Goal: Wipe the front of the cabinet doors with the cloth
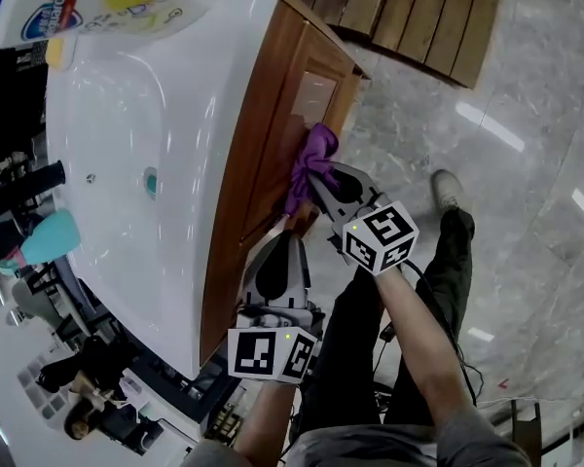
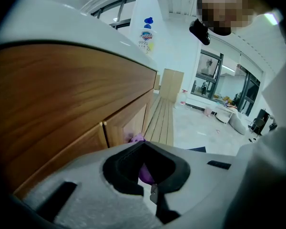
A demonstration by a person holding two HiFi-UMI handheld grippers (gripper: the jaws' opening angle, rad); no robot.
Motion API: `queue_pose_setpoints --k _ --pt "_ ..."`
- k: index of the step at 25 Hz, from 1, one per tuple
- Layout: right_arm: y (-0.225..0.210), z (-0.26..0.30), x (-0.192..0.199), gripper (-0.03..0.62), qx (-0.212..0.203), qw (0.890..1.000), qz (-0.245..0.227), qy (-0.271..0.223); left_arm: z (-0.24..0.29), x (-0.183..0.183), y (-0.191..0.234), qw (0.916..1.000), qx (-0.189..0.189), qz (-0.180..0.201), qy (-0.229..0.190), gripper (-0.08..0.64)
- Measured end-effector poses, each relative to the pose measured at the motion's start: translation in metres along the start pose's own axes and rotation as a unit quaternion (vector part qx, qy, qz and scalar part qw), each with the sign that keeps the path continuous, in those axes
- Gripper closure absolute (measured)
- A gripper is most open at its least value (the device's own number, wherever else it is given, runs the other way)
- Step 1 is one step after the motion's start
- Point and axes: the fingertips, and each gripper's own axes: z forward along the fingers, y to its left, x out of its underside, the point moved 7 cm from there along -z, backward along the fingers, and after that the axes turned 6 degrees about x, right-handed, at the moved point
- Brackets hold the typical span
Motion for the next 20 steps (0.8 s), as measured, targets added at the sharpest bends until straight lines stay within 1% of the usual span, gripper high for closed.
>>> queue_pose_setpoints --k 5,8,16,20 --pt "-0.012 0.006 0.013 0.537 0.012 1.000 -0.005 0.004 0.007 0.012 0.005 1.0000 0.001 0.002 0.005 0.552" --pt "-0.023 0.010 0.023 0.537 0.027 0.999 -0.016 0.018 0.010 0.017 0.007 1.0000 0.002 0.002 0.006 0.552" --pt "-0.039 0.014 0.043 0.537 0.048 0.998 -0.026 0.038 0.018 0.027 0.010 0.9999 0.005 0.001 0.015 0.552" --pt "-0.050 0.014 0.054 0.537 0.067 0.996 -0.026 0.051 0.020 0.030 0.009 0.9998 0.008 0.004 0.016 0.552"
